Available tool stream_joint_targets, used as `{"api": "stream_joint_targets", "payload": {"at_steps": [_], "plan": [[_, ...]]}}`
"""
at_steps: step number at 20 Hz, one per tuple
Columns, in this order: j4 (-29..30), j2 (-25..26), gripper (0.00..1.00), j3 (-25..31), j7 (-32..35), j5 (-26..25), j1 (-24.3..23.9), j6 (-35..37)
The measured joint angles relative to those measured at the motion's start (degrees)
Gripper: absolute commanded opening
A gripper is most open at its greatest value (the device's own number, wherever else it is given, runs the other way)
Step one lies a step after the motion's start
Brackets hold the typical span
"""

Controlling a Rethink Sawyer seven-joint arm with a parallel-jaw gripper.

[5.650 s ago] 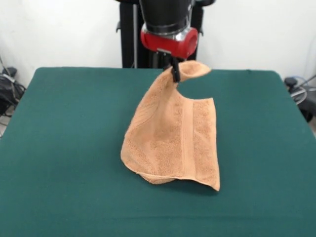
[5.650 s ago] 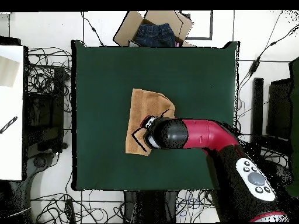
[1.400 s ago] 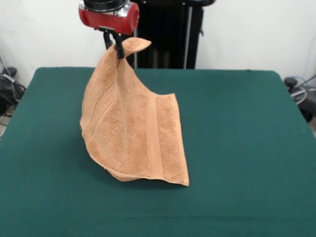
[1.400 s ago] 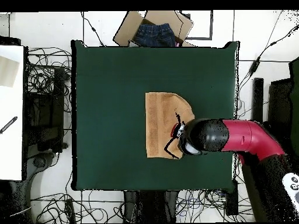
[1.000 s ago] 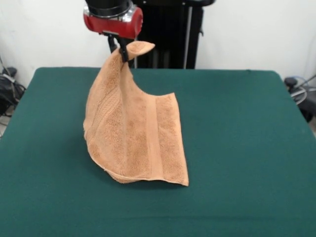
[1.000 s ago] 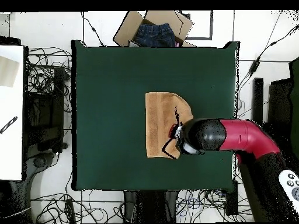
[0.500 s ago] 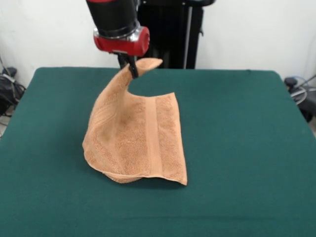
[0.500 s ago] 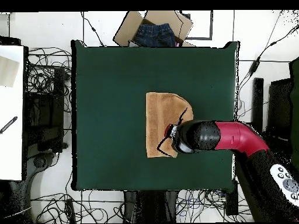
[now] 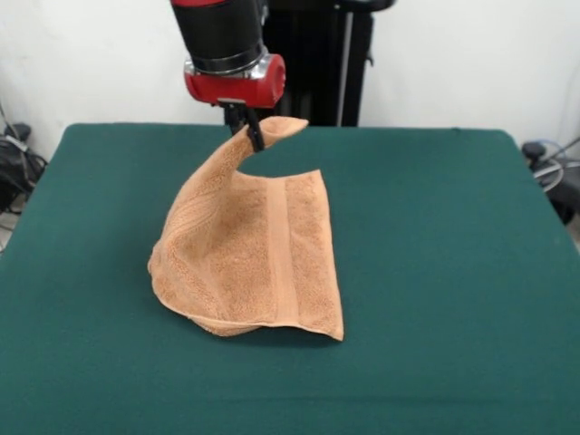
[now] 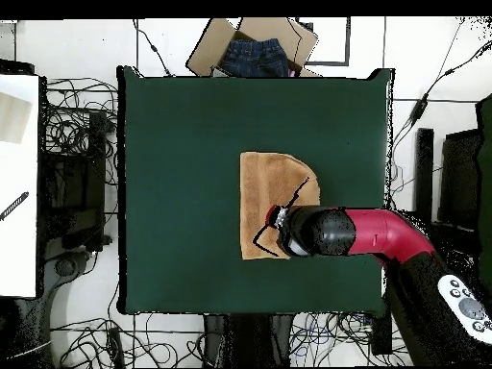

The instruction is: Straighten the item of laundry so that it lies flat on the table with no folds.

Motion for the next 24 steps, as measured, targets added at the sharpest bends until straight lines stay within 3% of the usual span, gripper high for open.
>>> {"api": "stream_joint_targets", "payload": {"at_steps": [15,24], "plan": [[-0.15,2.31,0.0,-0.02,0.0,-0.05,-1.16,-0.01],[-1.64,0.9,0.0,-2.43,0.0,-0.46,-1.61,0.6]]}}
